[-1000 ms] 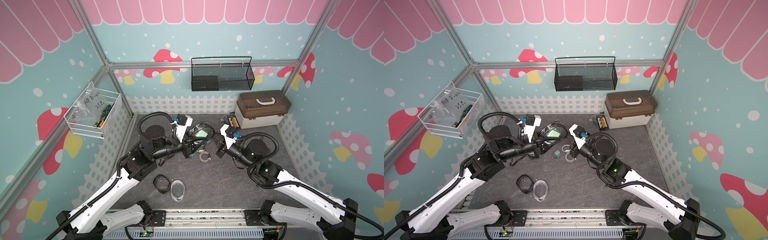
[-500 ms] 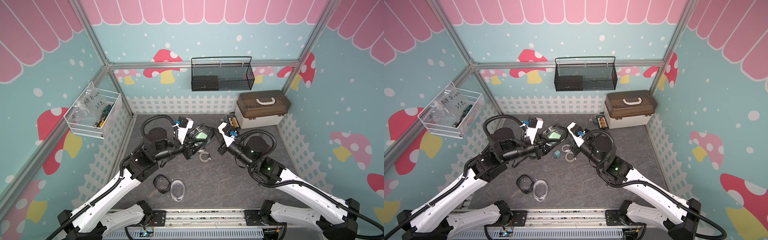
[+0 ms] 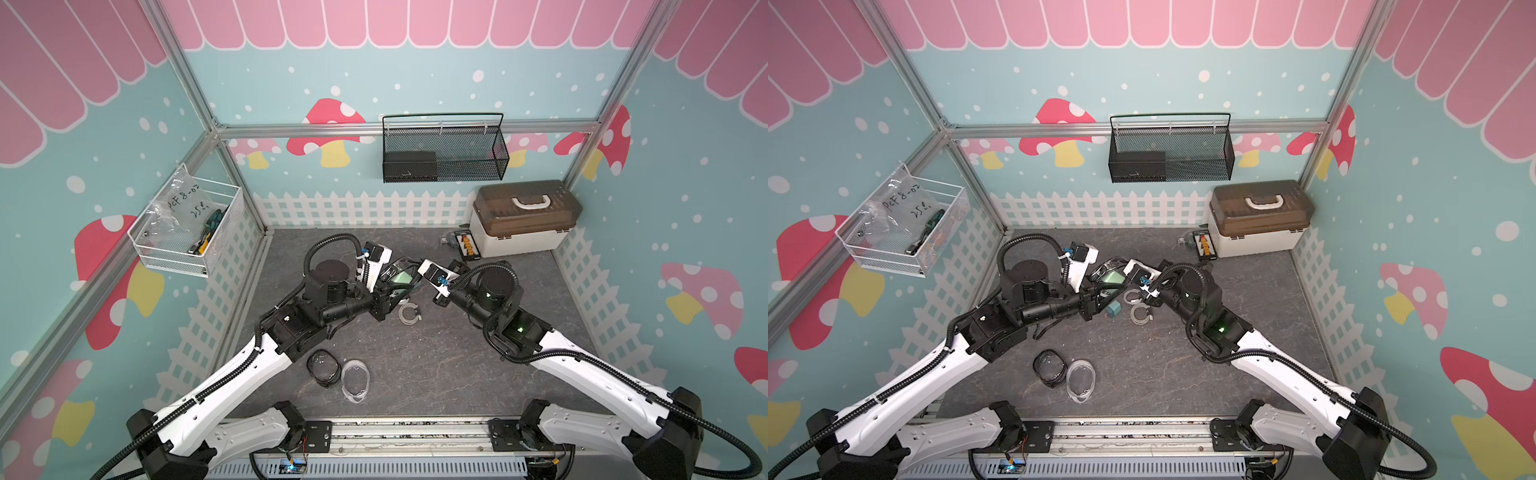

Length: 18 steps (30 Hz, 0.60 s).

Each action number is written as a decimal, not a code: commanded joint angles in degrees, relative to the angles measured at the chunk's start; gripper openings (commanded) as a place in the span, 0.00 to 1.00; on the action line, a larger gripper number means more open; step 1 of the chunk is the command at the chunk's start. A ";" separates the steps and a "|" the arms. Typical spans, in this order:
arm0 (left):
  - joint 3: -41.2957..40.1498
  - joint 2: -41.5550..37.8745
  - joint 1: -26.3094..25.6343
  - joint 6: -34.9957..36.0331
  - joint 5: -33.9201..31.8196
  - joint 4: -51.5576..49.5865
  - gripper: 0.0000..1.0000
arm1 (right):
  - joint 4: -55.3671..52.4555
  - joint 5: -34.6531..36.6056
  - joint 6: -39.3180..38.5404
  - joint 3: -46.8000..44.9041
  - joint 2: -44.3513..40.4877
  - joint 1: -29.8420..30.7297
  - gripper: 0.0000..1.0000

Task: Pack away charging kits
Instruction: Zip the zipper on the storage bag.

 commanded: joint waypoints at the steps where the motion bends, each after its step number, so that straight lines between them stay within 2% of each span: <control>1: -2.47 -1.78 0.18 -0.56 -0.12 -7.64 0.00 | 11.27 -0.19 -2.06 1.35 -0.97 -4.27 0.00; 9: -1.36 0.67 0.12 -0.76 -1.54 -9.44 0.00 | 10.93 -4.74 -7.27 3.33 0.32 -4.62 0.00; 18: -0.12 5.17 -0.87 -0.08 -5.78 -11.87 0.00 | 7.30 -1.24 -14.69 8.67 2.27 -4.62 0.00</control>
